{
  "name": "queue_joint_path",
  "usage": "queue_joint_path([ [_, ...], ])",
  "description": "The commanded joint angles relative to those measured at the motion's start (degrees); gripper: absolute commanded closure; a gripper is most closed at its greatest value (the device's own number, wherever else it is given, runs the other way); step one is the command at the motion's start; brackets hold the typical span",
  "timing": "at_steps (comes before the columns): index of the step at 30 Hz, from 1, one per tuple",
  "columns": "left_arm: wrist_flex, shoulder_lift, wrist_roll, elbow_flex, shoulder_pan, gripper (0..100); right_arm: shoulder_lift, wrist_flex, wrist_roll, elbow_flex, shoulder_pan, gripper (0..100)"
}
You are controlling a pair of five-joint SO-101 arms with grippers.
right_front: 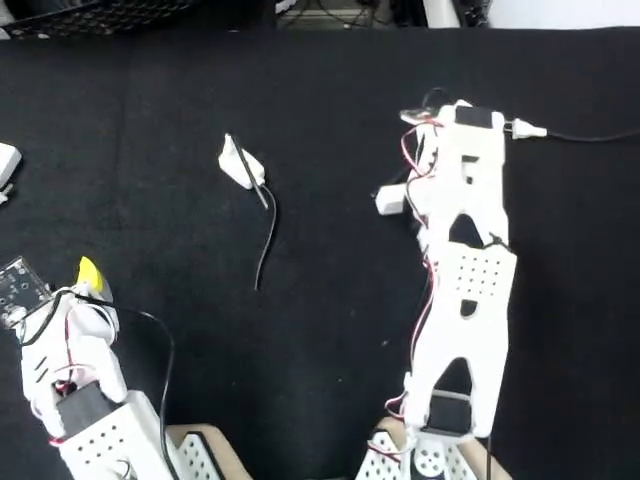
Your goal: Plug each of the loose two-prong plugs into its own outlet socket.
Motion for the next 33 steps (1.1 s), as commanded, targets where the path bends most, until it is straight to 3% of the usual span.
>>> queue_joint_path([
  [1,0.3,-0.4,0.0,0.7,-0.3,78,-8.0,-0.2,0.3,-3.3,1.5,98.7],
  [10,0.3,-0.4,0.0,0.7,-0.3,78,-23.2,-0.2,0.3,-2.2,1.2,98.7],
  [16,0.3,-0.4,0.0,0.7,-0.3,78,-35.0,-0.1,-0.3,18.6,-1.1,98.7],
  [21,0.3,-0.4,0.0,0.7,-0.3,78,-50.6,-1.8,-0.2,41.4,-10.8,98.7],
  [27,0.3,-0.4,0.0,0.7,-0.3,78,-69.7,-11.3,-0.3,62.3,-21.7,98.7],
  [33,0.3,-0.4,0.0,0.7,-0.3,78,-79.4,-17.4,0.4,79.3,-30.8,98.6],
])
